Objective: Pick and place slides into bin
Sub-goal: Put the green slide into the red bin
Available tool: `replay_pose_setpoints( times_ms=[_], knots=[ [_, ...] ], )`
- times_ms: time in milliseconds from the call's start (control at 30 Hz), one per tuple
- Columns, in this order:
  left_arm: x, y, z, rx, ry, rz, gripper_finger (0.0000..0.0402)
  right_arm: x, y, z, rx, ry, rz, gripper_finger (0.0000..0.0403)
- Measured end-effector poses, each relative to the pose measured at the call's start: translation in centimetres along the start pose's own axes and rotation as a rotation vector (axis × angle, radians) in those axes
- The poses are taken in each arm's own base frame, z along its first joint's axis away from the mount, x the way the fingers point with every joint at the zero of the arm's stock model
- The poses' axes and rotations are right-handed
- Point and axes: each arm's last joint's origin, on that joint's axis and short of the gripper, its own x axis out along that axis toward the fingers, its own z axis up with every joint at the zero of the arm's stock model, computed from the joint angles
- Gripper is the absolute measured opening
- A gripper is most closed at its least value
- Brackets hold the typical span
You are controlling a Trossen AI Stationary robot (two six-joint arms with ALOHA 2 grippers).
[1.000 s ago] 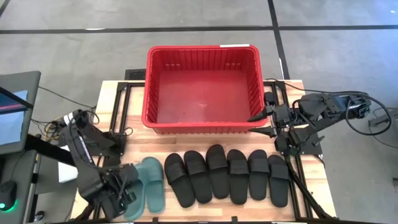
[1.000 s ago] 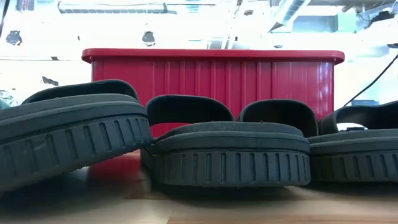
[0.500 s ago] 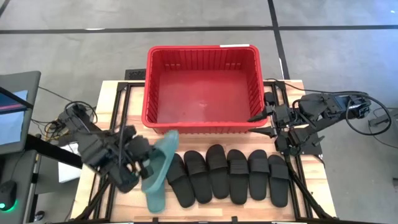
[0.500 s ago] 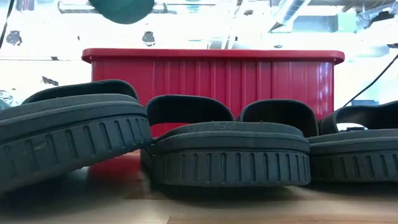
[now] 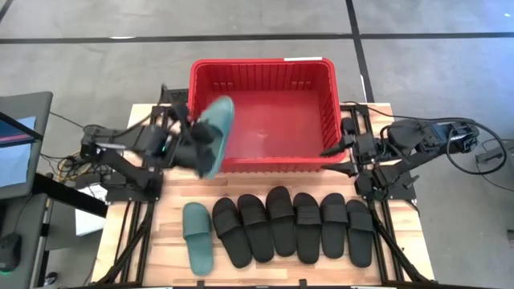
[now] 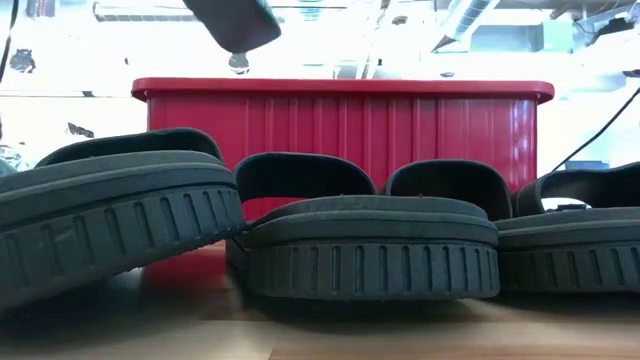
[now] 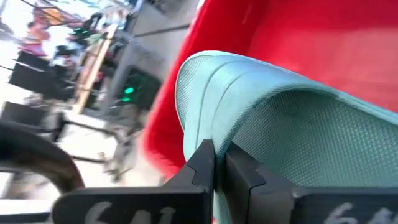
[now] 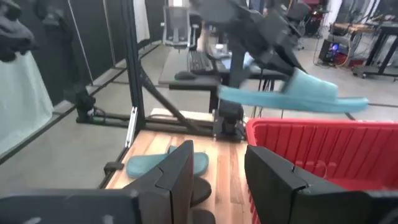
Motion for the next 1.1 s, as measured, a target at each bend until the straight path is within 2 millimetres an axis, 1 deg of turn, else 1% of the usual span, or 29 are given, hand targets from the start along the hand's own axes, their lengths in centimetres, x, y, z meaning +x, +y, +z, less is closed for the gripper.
replay_pose_setpoints(
  times_ms=[133,300,400,500,600,667,767,867,1100],
  knots=[
    [3.6,2.3,0.9,0.087,0.052,0.007,0.0000,0.0,-0.2,0.5,0.010,-0.047,-0.050,0.0132],
    [7.9,5.4,1.8,0.093,0.035,-0.047,0.0000,0.0,-0.9,1.1,0.024,-0.114,-0.119,0.0132],
    [10.1,7.2,1.4,0.102,0.055,-0.046,0.0000,0.0,-1.4,1.5,0.033,-0.151,-0.152,0.0132],
    [12.4,8.6,0.9,0.101,0.094,-0.047,0.0000,0.0,-1.8,1.5,0.037,-0.157,-0.180,0.0132],
    [14.5,9.2,0.3,0.102,0.149,-0.054,0.0000,0.0,-2.3,1.6,0.041,-0.167,-0.206,0.0132],
    [15.8,9.5,-0.1,0.095,0.174,-0.086,0.0000,0.0,-2.5,1.7,0.044,-0.177,-0.221,0.0132],
    [17.9,9.2,-0.4,0.103,0.213,-0.128,0.0000,0.3,-2.8,1.7,0.046,-0.181,-0.241,0.0132],
    [19.8,8.5,-0.5,0.155,0.253,-0.157,0.0000,0.6,-3.1,1.7,0.047,-0.174,-0.255,0.0132],
    [23.5,6.4,-0.6,0.266,0.321,-0.212,0.0000,1.5,-3.1,1.4,0.043,-0.149,-0.256,0.0132]
  ],
)
